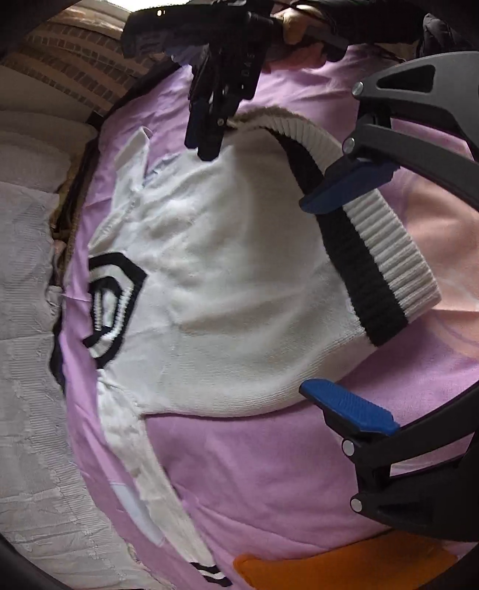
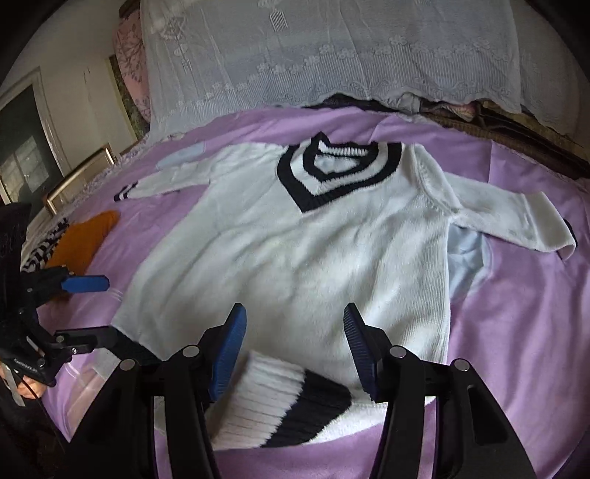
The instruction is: Fold small clothes
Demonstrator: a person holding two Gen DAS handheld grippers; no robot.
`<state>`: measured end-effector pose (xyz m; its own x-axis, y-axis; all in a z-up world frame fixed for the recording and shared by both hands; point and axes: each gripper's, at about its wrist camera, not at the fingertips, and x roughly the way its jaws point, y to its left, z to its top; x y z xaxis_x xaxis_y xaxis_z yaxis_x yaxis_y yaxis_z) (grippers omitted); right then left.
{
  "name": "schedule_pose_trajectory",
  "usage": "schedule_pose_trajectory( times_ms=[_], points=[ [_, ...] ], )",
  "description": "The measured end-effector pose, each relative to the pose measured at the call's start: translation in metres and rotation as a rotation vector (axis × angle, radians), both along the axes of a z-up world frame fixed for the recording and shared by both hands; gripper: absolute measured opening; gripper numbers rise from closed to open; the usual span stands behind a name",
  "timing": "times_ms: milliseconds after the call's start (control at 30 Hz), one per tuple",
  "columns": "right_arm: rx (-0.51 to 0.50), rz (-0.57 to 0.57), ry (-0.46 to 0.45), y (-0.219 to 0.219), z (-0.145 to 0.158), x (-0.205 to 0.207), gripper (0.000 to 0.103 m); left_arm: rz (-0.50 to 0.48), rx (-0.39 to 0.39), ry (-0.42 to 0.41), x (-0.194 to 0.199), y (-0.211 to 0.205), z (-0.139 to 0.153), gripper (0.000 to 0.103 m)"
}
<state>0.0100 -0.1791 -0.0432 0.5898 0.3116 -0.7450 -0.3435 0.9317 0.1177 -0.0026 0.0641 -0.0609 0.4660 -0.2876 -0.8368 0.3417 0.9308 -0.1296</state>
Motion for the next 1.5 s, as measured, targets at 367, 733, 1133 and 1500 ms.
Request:
schedule_pose_trajectory(
  times_ms=[367,733,1133,1500],
  points=[
    [-0.011,-0.055,0.072,-0.067,-0.025,-0.081,0.064,0.057,-0.008,-0.002,-0.027,0.021,-0.016,0.091],
    [0.163,-0.013,0.141,-0.068,-0.032,-0.042,0.057,0.056,0.051,0.057,0.01,-0.008,-0.032,0.096],
    [0.641,-0.613,-0.021,-0.273,-0.004,0.076,0.058,0.109,0.006,-0.248,0.102,-0.115,0.074,0.096],
    [0.921,-0.926,0.053,-0.363,-0.072,0.117,0.047,0.263,-0.083,-0.051,0.203,-0.139,-0.011,0.096]
  ],
)
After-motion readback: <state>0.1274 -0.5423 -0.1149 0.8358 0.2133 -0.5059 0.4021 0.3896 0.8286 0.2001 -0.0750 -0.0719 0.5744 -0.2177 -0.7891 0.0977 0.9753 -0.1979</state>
